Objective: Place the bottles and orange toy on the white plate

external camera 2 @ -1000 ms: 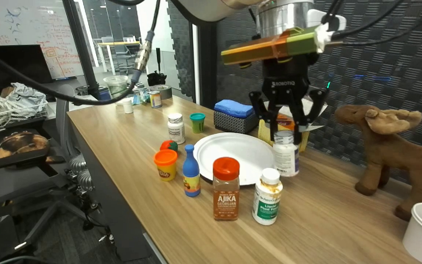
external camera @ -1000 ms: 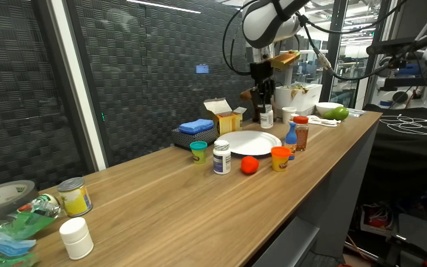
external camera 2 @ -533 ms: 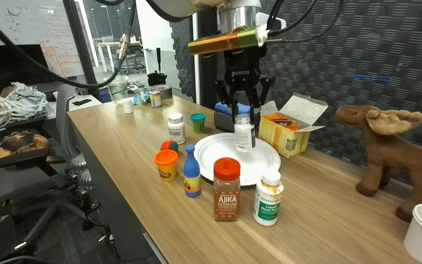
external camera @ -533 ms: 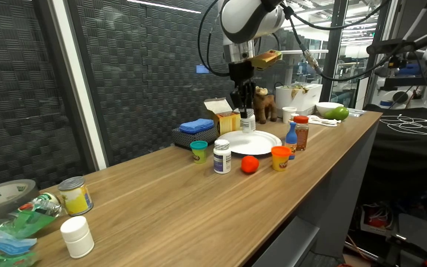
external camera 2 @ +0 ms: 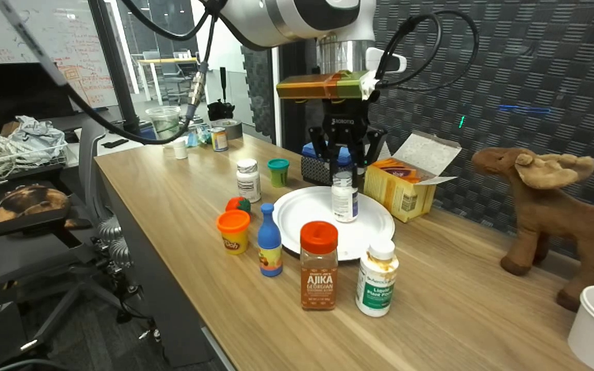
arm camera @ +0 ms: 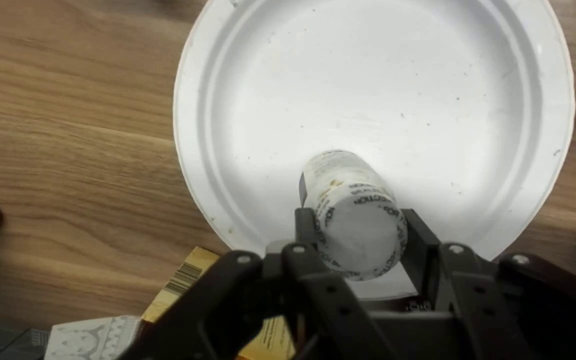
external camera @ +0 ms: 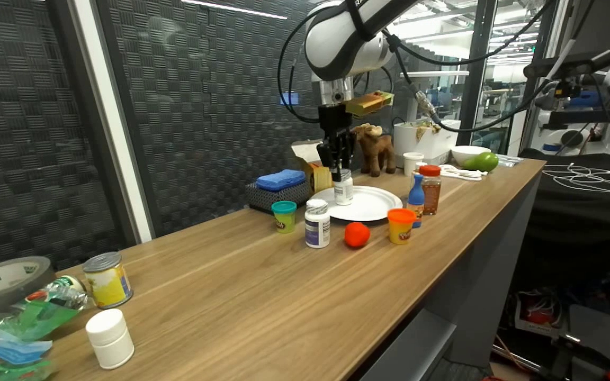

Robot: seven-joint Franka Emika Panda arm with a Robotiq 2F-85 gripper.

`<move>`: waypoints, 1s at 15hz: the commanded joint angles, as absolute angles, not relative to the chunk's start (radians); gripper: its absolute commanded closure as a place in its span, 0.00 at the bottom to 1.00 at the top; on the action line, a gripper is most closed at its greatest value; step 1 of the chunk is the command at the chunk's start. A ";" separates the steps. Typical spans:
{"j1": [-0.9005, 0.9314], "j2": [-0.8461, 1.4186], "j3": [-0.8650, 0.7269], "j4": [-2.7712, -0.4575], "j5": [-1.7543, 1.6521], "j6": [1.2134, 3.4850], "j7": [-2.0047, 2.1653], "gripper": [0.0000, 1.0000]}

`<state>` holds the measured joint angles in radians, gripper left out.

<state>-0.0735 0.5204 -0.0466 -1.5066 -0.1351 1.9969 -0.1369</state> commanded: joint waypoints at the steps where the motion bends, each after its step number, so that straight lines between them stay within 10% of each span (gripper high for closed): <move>1: -0.091 0.552 -0.040 -1.440 -0.086 1.998 -0.131 0.81; 9: -0.094 0.568 -0.052 -1.442 -0.096 2.072 -0.109 0.81; 10: -0.093 0.564 -0.051 -1.448 -0.099 2.077 -0.117 0.31; 15: -0.100 0.451 -0.056 -1.549 -0.110 2.102 -0.140 0.01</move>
<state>-0.0947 0.5411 -0.0499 -1.4754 -0.1049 2.0730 -0.1246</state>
